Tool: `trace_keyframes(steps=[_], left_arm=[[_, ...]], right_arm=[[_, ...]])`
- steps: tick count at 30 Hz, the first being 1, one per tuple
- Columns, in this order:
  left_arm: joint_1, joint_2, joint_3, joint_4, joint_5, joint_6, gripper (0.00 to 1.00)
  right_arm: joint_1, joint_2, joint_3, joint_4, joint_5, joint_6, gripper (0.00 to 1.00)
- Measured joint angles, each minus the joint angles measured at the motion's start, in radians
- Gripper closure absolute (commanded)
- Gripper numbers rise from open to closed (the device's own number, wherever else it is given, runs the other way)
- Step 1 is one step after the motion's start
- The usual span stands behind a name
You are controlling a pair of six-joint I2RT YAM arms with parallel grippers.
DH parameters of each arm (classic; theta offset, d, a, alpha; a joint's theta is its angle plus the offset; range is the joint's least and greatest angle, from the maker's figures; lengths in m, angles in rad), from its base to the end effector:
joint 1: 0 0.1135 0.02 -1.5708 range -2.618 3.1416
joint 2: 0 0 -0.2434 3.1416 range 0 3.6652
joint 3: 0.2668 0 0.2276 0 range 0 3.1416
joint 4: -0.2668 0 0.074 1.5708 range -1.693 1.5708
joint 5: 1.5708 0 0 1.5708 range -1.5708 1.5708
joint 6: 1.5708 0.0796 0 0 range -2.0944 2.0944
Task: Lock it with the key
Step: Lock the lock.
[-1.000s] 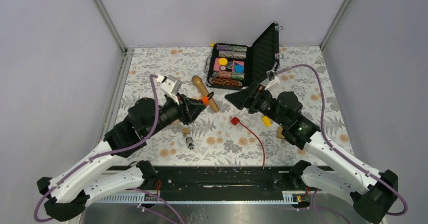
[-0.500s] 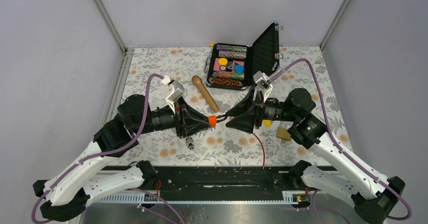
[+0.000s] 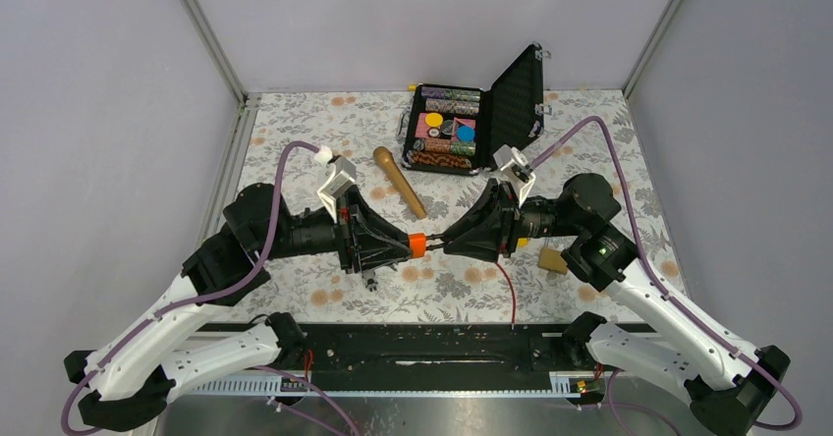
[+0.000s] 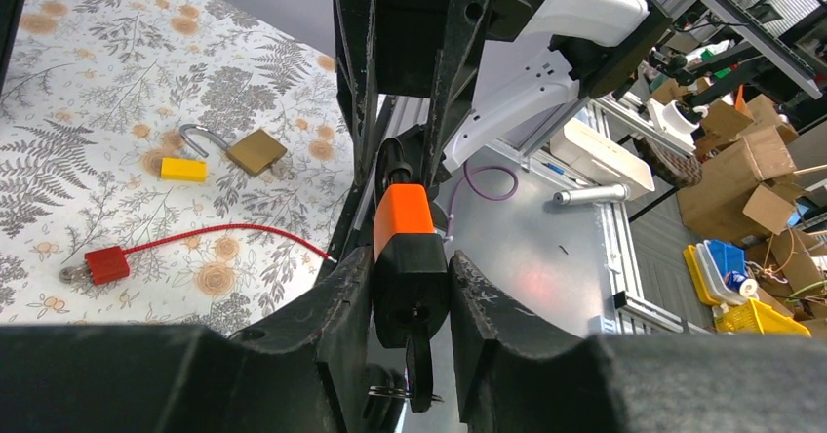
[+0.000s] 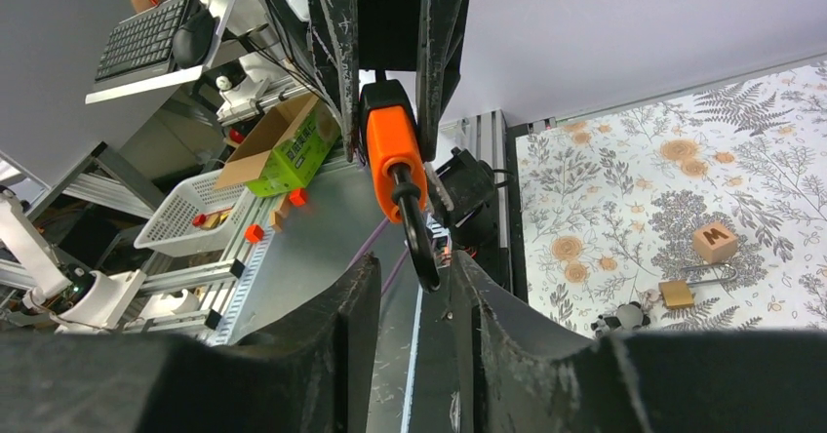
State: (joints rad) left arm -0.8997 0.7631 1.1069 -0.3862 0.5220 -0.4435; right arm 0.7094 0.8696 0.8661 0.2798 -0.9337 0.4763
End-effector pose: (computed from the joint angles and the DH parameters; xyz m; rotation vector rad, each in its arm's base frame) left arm 0.0768 -0.1605 0.4062 0.8361 1.6111 -1.4164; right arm 0.1097 0.1785 0.3918 -1.0416 1.2251 1.5482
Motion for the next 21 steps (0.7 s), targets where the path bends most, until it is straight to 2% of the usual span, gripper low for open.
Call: trace_keyframes(steps=[4, 5, 6, 7, 10, 12, 13, 15, 21], left_arm=[[0.000, 0.001, 0.000, 0.019, 0.007, -0.012, 1.00], [0.000, 0.001, 0.000, 0.023, 0.009, -0.015, 0.97], [0.000, 0.002, 0.000, 0.026, 0.010, -0.018, 0.91], [0.000, 0.003, 0.000, 0.031, 0.013, -0.022, 0.87], [0.001, 0.003, 0.000, 0.050, 0.013, -0.028, 0.51], [0.001, 0.003, 0.000, 0.064, 0.013, -0.029, 0.31], [0.001, 0.003, 0.001, 0.071, 0.014, -0.032, 0.25], [0.001, 0.002, 0.001, 0.082, 0.011, -0.039, 0.19], [0.002, -0.010, 0.000, 0.106, -0.005, -0.045, 0.18]], right_arm=[[0.000, 0.000, 0.000, 0.031, -0.003, 0.016, 0.90], [0.000, 0.000, 0.000, 0.047, -0.002, 0.028, 0.96], [0.000, 0.000, 0.000, 0.056, -0.002, 0.035, 1.00], [0.000, -0.001, 0.000, 0.066, 0.000, 0.047, 1.00], [0.000, -0.001, 0.000, 0.097, 0.015, 0.087, 1.00], [0.000, -0.001, 0.000, 0.120, 0.034, 0.114, 1.00], [0.000, 0.000, 0.000, 0.131, 0.046, 0.127, 1.00], [0.000, 0.000, 0.000, 0.146, 0.082, 0.151, 1.00], [0.000, 0.000, 0.000, 0.179, 0.140, 0.216, 1.00]])
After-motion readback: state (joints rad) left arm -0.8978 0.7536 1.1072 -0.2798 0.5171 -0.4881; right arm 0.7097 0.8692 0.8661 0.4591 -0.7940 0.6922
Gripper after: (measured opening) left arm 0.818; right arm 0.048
